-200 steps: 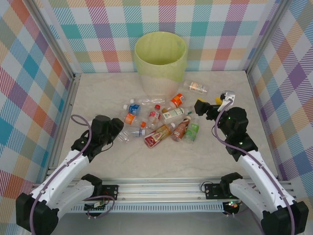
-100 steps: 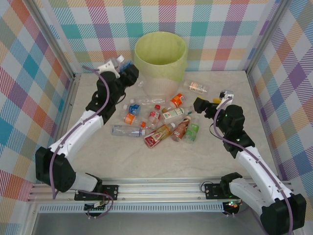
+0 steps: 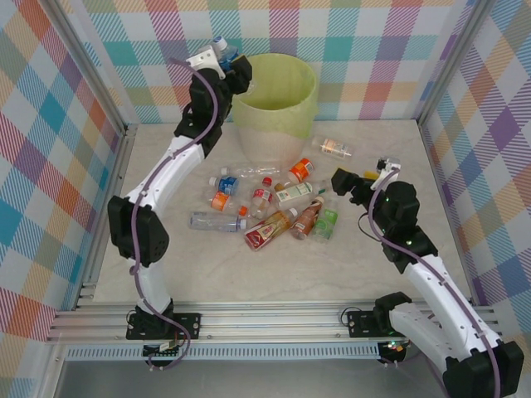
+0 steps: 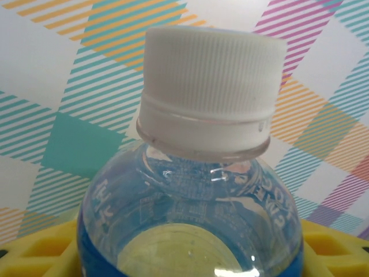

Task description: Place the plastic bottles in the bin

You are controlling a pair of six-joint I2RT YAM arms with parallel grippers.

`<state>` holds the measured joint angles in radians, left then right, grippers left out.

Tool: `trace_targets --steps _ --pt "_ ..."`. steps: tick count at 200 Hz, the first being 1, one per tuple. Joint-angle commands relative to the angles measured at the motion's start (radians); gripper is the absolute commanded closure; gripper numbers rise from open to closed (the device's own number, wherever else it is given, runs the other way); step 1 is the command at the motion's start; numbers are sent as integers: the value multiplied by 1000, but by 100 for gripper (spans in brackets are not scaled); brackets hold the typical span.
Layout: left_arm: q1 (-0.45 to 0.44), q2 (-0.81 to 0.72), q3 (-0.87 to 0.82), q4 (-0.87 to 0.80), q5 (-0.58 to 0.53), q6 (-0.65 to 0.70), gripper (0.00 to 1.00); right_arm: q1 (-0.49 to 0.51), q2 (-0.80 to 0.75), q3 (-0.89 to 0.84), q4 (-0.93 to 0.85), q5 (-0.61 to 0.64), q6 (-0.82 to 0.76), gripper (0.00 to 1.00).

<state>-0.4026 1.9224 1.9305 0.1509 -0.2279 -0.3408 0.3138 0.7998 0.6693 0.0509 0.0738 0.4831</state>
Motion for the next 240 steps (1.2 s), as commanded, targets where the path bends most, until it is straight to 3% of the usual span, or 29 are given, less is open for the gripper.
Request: trace_targets --steps 1,41,67,90,106,116,140,179,240 --pt "14 82 146 -135 -57 88 51 -3 -46 15 -21 38 19 0" --pt "28 230 405 -448 -130 92 54 -3 -119 -10 -71 62 17 0" --pt "34 321 567 -618 -146 80 49 -3 -153 -33 -78 87 16 0" --pt "40 473 871 -850 -153 57 43 -2 -164 -37 -89 92 14 0" --pt "41 647 1244 -1013 -153 56 37 -2 -165 -36 -94 95 12 0" --pt "42 628 1188 -996 -148 45 33 -2 -164 -38 -95 96 12 0" --pt "44 662 1249 -1041 -125 29 26 -2 -160 -38 -92 96 17 0" --pt "44 629 1251 -1076 -109 29 4 -2 -149 -36 -98 85 18 0" --pt "39 564 1250 -1165 12 131 0 -2 -70 -31 -141 114 62 0"
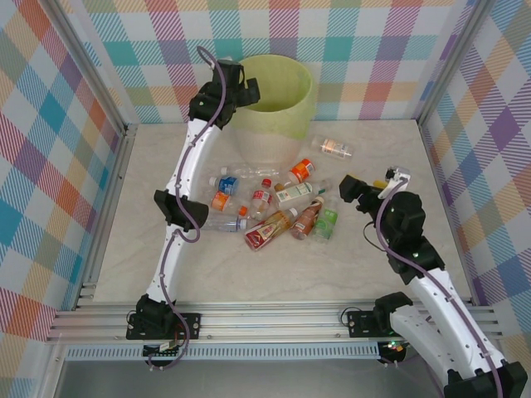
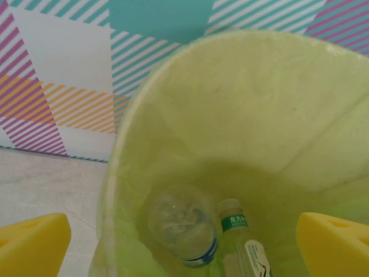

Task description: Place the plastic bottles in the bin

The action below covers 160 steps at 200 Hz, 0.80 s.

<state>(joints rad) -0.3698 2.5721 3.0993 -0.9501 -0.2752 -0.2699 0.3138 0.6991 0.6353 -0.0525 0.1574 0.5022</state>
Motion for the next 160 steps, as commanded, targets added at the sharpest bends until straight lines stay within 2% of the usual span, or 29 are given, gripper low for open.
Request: trace_targets --steps 1,27,59,71,94,107,140,160 --pt "6 -88 81 -66 62 61 0 -2 33 3 -39 32 45 0" --pt "6 -134 69 -106 97 53 0 -3 98 7 -89 58 87 0" --pt "6 -223 -39 -85 177 31 0 -3 191 16 -161 -21 105 0" --pt "6 -308 -201 -24 191 21 0 -2 235 28 -207 -44 139 0" --pt "6 -552 -690 230 234 33 0 -3 309 10 -239 -76 208 0" --pt "6 -661 -890 334 213 44 0 -3 350 4 -244 -101 220 0" --pt "6 -816 -1148 454 127 -1 0 5 451 -2 -215 -156 252 4" --pt "6 -889 -1310 617 106 -47 0 13 503 9 -226 -142 293 5"
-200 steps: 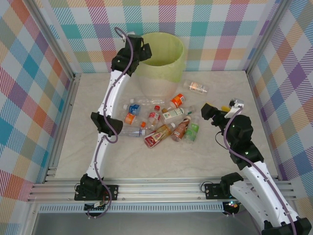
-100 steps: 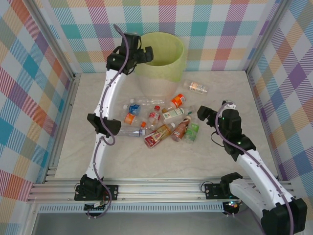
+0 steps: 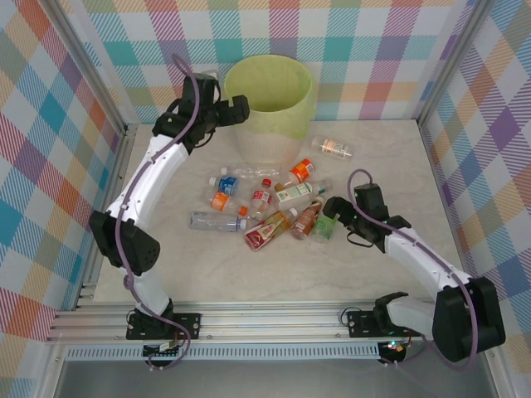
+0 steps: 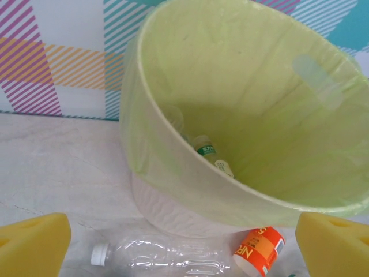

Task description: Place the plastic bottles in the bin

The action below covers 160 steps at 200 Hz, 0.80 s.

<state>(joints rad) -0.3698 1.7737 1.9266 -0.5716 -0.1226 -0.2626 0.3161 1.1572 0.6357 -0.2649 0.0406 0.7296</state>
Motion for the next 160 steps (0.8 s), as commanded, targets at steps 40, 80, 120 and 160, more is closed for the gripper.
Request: trace_targets --steps 40,80,120,160 --pt "6 -163 -292 420 -16 -163 0 34 134 31 4 -40 75 10" --pt "8 -204 -393 435 49 -316 0 86 232 109 -74 34 50 12" --pt "11 -250 -483 441 177 -414 0 107 286 139 -90 112 62 14" --pt "20 -356 -615 428 136 -414 0 116 344 168 -118 148 57 20"
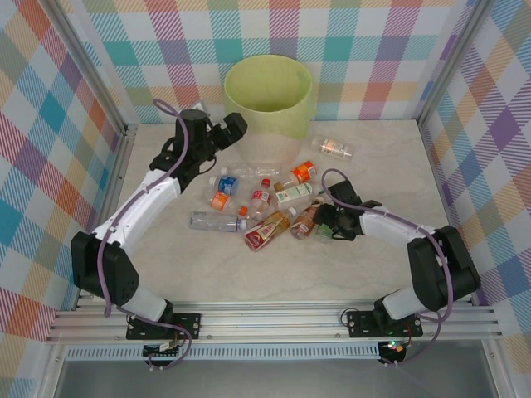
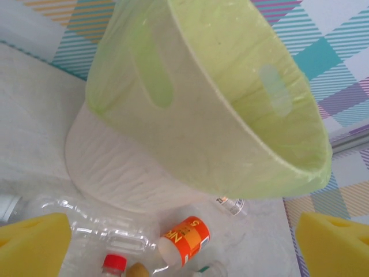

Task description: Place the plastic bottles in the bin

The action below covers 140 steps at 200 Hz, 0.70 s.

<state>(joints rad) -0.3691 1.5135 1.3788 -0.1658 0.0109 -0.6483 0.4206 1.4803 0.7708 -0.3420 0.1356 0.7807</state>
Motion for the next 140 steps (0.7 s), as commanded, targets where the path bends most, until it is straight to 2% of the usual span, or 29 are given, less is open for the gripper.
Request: trace_targets --steps 1,34,79,113,140 --pt "19 -100 -72 23 2 -28 0 12 21 34 -39 55 5 21" --pt "45 -201 -208 17 -23 -27 0 28 15 24 -45 137 -2 28" --pt "91 -292 -324 -36 -49 -13 0 28 -21 8 -26 195 -37 46" --pt "100 -331 -379 -69 -86 -3 0 28 -95 9 -3 253 -67 48" --pt "107 -324 -388 -97 -82 3 0 27 -155 19 51 249 -146 51"
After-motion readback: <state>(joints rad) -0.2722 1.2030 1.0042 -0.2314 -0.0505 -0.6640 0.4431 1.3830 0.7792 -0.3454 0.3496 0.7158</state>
